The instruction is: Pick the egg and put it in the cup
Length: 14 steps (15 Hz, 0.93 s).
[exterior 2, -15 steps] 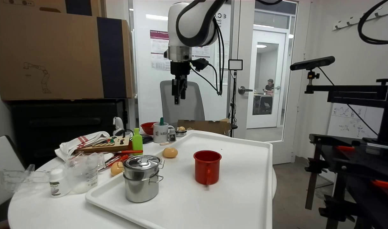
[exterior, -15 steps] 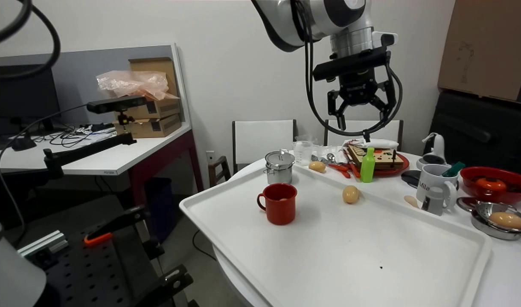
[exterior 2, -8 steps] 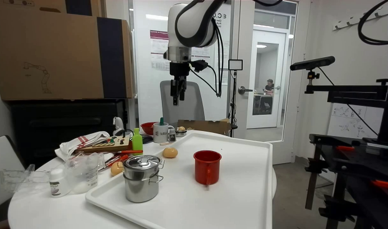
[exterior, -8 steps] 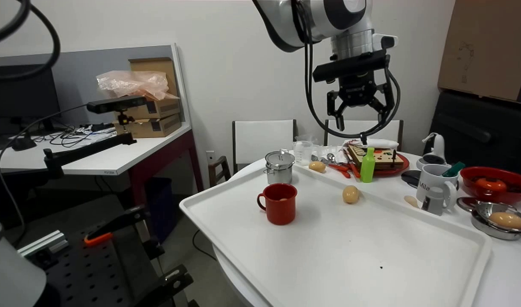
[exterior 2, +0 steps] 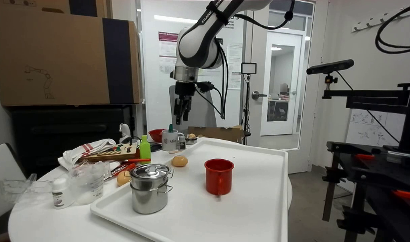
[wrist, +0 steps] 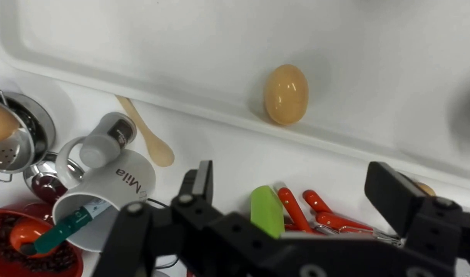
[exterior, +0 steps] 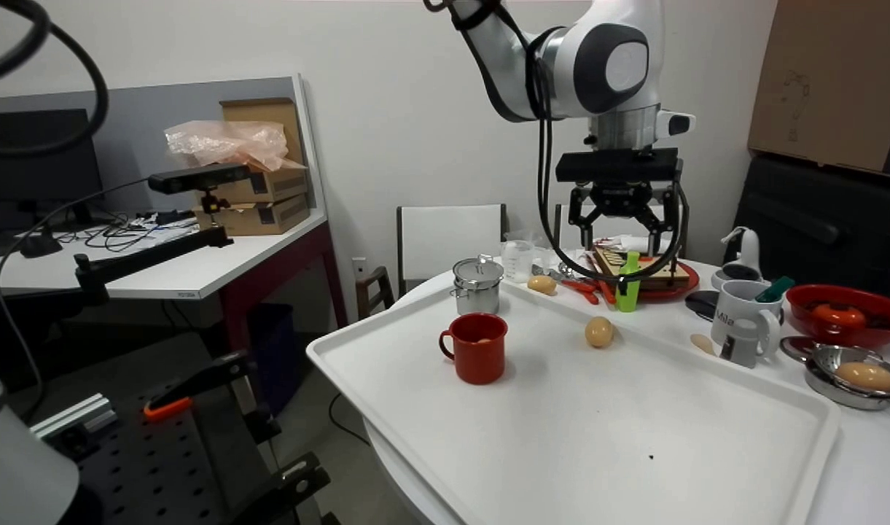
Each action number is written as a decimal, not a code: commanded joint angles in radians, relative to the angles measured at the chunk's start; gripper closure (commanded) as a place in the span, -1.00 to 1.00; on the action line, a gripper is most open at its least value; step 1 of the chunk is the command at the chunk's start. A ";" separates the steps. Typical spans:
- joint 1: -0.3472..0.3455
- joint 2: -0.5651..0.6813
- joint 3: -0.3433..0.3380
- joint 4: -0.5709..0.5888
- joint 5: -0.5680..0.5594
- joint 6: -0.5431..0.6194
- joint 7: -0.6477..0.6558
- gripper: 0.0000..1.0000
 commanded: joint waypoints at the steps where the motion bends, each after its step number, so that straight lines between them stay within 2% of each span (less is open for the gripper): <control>1: -0.012 0.123 0.016 0.149 0.020 -0.023 -0.035 -1.00; 10: 0.000 0.339 0.018 0.356 0.011 -0.175 -0.044 -1.00; 11: 0.006 0.288 0.005 0.269 0.006 -0.119 -0.017 -1.00; 14: 0.006 0.323 0.006 0.311 0.006 -0.140 -0.022 -1.00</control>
